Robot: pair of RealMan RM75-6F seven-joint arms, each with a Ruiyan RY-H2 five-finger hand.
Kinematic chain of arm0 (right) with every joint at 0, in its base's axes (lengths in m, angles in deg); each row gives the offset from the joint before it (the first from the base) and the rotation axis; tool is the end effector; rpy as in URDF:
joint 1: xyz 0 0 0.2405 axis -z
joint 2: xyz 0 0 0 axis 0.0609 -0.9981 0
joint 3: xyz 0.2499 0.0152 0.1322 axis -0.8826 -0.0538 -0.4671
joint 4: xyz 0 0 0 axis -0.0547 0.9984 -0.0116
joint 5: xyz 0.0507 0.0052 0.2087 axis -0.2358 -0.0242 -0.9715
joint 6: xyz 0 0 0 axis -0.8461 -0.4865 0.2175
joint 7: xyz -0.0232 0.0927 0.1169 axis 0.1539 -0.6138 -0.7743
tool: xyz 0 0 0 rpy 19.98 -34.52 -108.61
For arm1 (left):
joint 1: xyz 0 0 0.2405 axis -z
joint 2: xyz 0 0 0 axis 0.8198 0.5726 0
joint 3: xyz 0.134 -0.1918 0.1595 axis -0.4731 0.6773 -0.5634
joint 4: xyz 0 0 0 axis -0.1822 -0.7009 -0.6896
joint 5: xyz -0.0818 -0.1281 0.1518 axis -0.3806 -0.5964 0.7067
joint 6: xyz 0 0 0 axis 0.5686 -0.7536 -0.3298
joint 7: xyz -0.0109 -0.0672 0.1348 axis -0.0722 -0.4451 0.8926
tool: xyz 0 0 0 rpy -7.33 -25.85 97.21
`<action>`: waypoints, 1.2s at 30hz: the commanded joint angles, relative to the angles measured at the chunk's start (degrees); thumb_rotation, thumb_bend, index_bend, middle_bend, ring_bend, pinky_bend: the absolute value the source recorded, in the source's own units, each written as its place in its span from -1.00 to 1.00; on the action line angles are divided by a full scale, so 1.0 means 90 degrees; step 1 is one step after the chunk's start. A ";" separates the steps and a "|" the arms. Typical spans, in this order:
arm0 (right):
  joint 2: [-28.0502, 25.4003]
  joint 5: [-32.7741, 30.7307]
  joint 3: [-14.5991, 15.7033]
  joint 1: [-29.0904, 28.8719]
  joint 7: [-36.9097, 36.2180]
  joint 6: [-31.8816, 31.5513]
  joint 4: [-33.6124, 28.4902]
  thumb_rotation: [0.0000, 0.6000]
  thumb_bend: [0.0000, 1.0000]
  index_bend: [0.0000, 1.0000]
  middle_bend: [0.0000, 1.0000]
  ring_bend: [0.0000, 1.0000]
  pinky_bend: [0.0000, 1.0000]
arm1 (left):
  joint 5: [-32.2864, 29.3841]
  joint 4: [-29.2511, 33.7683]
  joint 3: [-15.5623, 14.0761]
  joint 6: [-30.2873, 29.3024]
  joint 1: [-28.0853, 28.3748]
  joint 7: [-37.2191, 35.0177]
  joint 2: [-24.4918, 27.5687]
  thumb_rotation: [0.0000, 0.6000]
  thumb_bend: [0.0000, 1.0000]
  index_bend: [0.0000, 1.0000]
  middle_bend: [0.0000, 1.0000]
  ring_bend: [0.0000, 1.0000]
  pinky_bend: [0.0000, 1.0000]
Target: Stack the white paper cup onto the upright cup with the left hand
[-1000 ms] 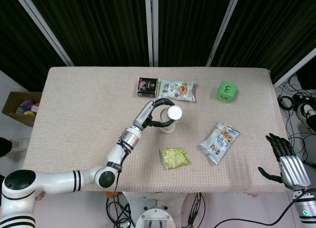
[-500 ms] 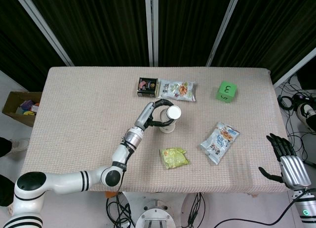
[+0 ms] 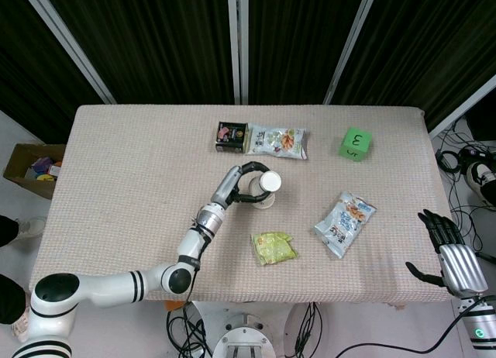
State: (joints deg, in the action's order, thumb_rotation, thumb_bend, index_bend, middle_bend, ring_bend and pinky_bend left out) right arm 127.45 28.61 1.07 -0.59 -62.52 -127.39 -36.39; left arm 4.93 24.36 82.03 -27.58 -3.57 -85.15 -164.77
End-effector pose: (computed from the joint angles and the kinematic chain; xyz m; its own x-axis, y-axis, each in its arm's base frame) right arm -0.3571 -0.1686 0.1523 0.2484 -0.1197 0.9612 -0.9676 -0.0759 0.2406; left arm -0.0431 0.3879 -0.1039 -0.5666 0.4850 0.6661 0.7657 0.0114 0.6431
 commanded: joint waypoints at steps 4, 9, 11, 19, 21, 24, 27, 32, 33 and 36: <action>-0.0002 0.0028 0.0005 0.0003 0.0001 -0.0017 -0.0005 1.00 -0.69 -1.00 -0.92 -1.00 -1.00 | 0.0336 -0.0199 -0.0490 -0.0166 -0.0004 0.0942 0.0035 1.00 -0.48 -0.48 -0.64 -0.78 -0.73; 0.0002 0.0037 -0.0002 0.0017 -0.0029 -0.0057 0.0006 1.00 -0.69 -1.00 -0.92 -1.00 -1.00 | 0.0425 0.0220 -0.0745 -0.0702 -0.0066 0.2333 0.0379 1.00 -0.60 -0.56 -0.73 -0.81 -0.73; -0.0001 0.0042 -0.0004 0.0022 -0.0039 -0.0072 0.0013 1.00 -0.69 -1.00 -0.92 -1.00 -1.00 | 0.0602 0.0416 -0.0780 -0.1120 -0.0156 0.2729 0.0495 1.00 -0.60 -0.56 -0.73 -0.81 -0.73; -0.0047 0.0059 -0.0018 0.0013 -0.0113 -0.0093 0.0054 1.00 -0.69 -1.00 -0.92 -1.00 -1.00 | 0.1154 0.1409 -0.1205 -0.1844 -0.0665 0.4061 0.1798 1.00 -0.62 -0.54 -0.73 -0.80 -0.73; -0.0114 0.0043 -0.0032 -0.0013 -0.0091 -0.0055 0.0054 1.00 -0.69 -1.00 -0.92 -1.00 -1.00 | 0.1197 0.1638 -0.1301 -0.2265 -0.0915 0.4663 0.2271 1.00 -0.62 -0.50 -0.72 -0.80 -0.73; -0.0226 0.0059 -0.0073 -0.0092 -0.0054 0.0004 0.0027 1.00 -0.70 -1.00 -0.92 -1.00 -1.00 | 0.1386 0.1828 -0.1473 -0.2997 -0.1365 0.5327 0.2890 1.00 -0.62 -0.47 -0.70 -0.80 -0.73; -0.0328 0.0077 -0.0117 -0.0225 -0.0204 0.0136 -0.0015 1.00 -0.69 -1.00 -0.92 -1.00 -1.00 | 0.1580 0.1993 -0.1714 -0.3614 -0.1887 0.5656 0.3487 1.00 -0.62 -0.46 -0.69 -0.80 -0.73; -0.0450 0.0104 -0.0191 -0.0478 -0.0595 0.0387 -0.0035 1.00 -0.69 -1.00 -0.92 -1.00 -1.00 | 0.1919 0.2333 -0.2333 -0.4316 -0.2883 0.5434 0.4393 1.00 -0.62 -0.46 -0.69 -0.80 -0.73; -0.0449 0.0109 -0.0205 -0.0510 -0.0663 0.0402 -0.0040 1.00 -0.69 -1.00 -0.92 -1.00 -1.00 | 0.1963 0.2362 -0.2422 -0.4429 -0.3058 0.5305 0.4504 1.00 -0.62 -0.46 -0.69 -0.80 -0.74; -0.0436 0.0154 -0.0221 -0.0590 -0.0749 0.0440 -0.0049 1.00 -0.69 -1.00 -0.92 -1.00 -1.00 | 0.2095 0.2382 -0.2689 -0.4807 -0.3631 0.4824 0.4764 1.00 -0.62 -0.46 -0.69 -0.80 -0.75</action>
State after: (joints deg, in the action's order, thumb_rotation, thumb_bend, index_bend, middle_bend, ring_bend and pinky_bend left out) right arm 123.52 29.78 -0.77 -5.60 -69.15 -123.63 -36.75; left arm 22.03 44.67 60.61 -68.23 -32.31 -38.39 -124.14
